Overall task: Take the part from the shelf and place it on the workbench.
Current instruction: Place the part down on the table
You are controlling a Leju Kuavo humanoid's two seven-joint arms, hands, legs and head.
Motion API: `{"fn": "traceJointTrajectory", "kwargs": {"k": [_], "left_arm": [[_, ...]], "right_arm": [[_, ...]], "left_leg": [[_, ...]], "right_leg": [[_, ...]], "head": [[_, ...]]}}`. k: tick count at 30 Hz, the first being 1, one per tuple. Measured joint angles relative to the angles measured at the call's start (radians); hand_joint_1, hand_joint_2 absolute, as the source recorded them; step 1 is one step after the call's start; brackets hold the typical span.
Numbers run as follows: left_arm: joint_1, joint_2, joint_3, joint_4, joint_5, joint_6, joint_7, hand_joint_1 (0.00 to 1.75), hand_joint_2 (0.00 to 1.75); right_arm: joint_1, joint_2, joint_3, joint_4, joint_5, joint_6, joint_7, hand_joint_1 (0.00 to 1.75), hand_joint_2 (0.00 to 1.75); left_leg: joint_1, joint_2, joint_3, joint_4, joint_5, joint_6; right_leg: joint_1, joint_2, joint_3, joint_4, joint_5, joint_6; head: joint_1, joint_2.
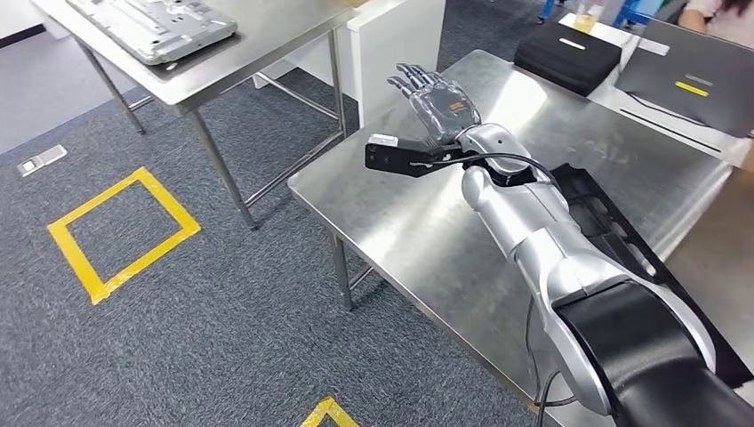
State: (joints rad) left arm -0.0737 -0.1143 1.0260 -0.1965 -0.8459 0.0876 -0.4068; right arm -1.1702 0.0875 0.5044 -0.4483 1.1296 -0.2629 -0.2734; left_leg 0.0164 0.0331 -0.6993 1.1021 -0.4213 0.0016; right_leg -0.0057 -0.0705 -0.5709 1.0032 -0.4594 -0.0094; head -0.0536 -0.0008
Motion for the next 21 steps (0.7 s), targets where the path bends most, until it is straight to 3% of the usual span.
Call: {"fn": "traceJointTrajectory", "kwargs": {"k": [2, 5, 7, 9, 11, 12, 13, 14, 16, 18, 20, 21], "left_arm": [[-0.002, 0.002, 0.001, 0.000, -0.001, 0.000, 0.001, 0.00, 0.00], [-0.001, 0.003, 0.006, 0.000, -0.001, 0.000, 0.002, 0.00, 0.00], [-0.001, 0.002, 0.008, 0.000, -0.001, 0.000, 0.004, 0.00, 0.00], [-0.004, 0.002, 0.009, 0.000, -0.001, -0.001, 0.006, 0.00, 0.00], [-0.006, 0.002, 0.010, 0.000, -0.001, -0.001, 0.009, 0.00, 0.00], [-0.006, 0.001, 0.010, 0.000, -0.001, -0.001, 0.010, 0.00, 0.00], [-0.006, 0.000, 0.010, 0.000, -0.002, -0.002, 0.012, 0.00, 0.00], [-0.006, 0.000, 0.010, 0.000, -0.002, -0.002, 0.012, 0.00, 0.00], [-0.006, -0.001, 0.010, 0.000, -0.005, -0.004, 0.012, 0.00, 0.00], [-0.005, -0.002, 0.010, 0.000, -0.009, -0.007, 0.008, 0.00, 0.00], [0.000, -0.002, 0.010, 0.001, -0.011, -0.010, 0.005, 0.00, 0.00], [0.003, -0.003, 0.010, 0.001, -0.012, -0.012, 0.004, 0.00, 0.00]], "right_arm": [[-0.004, 0.000, 0.002, 0.000, 0.000, 0.000, 0.001, 0.00, 0.00], [-0.008, 0.003, 0.006, -0.001, 0.000, 0.002, 0.001, 0.00, 0.00], [-0.011, 0.004, 0.009, -0.001, 0.000, 0.003, 0.001, 0.00, 0.00], [-0.011, -0.001, 0.011, -0.001, 0.000, 0.004, 0.001, 0.00, 0.00], [-0.004, -0.006, 0.013, 0.001, 0.000, 0.007, 0.002, 0.00, 0.00], [-0.001, -0.008, 0.014, 0.002, 0.000, 0.008, 0.003, 0.00, 0.00], [0.001, -0.009, 0.014, 0.002, 0.000, 0.009, 0.004, 0.00, 0.00], [0.001, -0.010, 0.015, 0.002, 0.000, 0.009, 0.005, 0.00, 0.00], [-0.001, -0.012, 0.017, 0.002, 0.000, 0.009, 0.007, 0.00, 0.00], [0.000, -0.014, 0.020, 0.003, 0.000, 0.009, 0.010, 0.00, 0.00], [-0.001, -0.014, 0.022, 0.002, 0.000, 0.009, 0.012, 0.00, 0.00], [-0.003, -0.013, 0.023, 0.002, 0.000, 0.009, 0.012, 0.00, 0.00]], "left_leg": [[-0.009, 0.025, 0.044, -0.079, 0.021, 0.013], [-0.013, 0.000, 0.050, -0.095, 0.021, 0.031], [-0.009, -0.020, 0.059, -0.108, 0.027, 0.043], [-0.007, -0.041, 0.063, -0.113, 0.030, 0.051], [-0.007, -0.069, 0.063, -0.113, 0.030, 0.054], [-0.007, -0.085, 0.064, -0.112, 0.030, 0.054], [-0.007, -0.100, 0.064, -0.112, 0.029, 0.054], [-0.007, -0.115, 0.065, -0.110, 0.029, 0.052], [-0.008, -0.142, 0.061, -0.103, 0.024, 0.045], [-0.008, -0.164, 0.055, -0.096, 0.021, 0.033], [-0.001, -0.178, 0.049, -0.094, 0.020, 0.020], [-0.001, -0.161, 0.045, -0.086, 0.015, 0.015]], "right_leg": [[0.005, -0.019, 0.006, 0.000, -0.008, 0.010], [0.008, -0.040, 0.012, -0.003, -0.017, 0.026], [0.007, -0.008, -0.003, 0.034, -0.040, 0.029], [0.003, 0.043, -0.062, 0.154, -0.090, 0.022], [0.001, 0.061, -0.133, 0.279, -0.125, 0.021], [0.000, 0.064, -0.149, 0.293, -0.121, 0.026], [-0.002, 0.068, -0.145, 0.268, -0.100, 0.034], [-0.004, 0.075, -0.123, 0.208, -0.070, 0.044], [-0.013, 0.114, -0.067, 0.072, -0.009, 0.055], [-0.015, 0.133, -0.038, 0.012, 0.015, 0.048], [-0.012, 0.112, -0.032, 0.008, 0.018, 0.031], [-0.012, 0.102, -0.029, 0.004, 0.019, 0.023]], "head": [[0.002, 0.000], [0.005, 0.000], [0.007, 0.000], [0.010, 0.000], [0.012, 0.000], [0.012, 0.000], [0.013, 0.000], [0.013, 0.000], [0.013, 0.000], [0.012, 0.000], [0.013, 0.000], [0.012, 0.000]]}}
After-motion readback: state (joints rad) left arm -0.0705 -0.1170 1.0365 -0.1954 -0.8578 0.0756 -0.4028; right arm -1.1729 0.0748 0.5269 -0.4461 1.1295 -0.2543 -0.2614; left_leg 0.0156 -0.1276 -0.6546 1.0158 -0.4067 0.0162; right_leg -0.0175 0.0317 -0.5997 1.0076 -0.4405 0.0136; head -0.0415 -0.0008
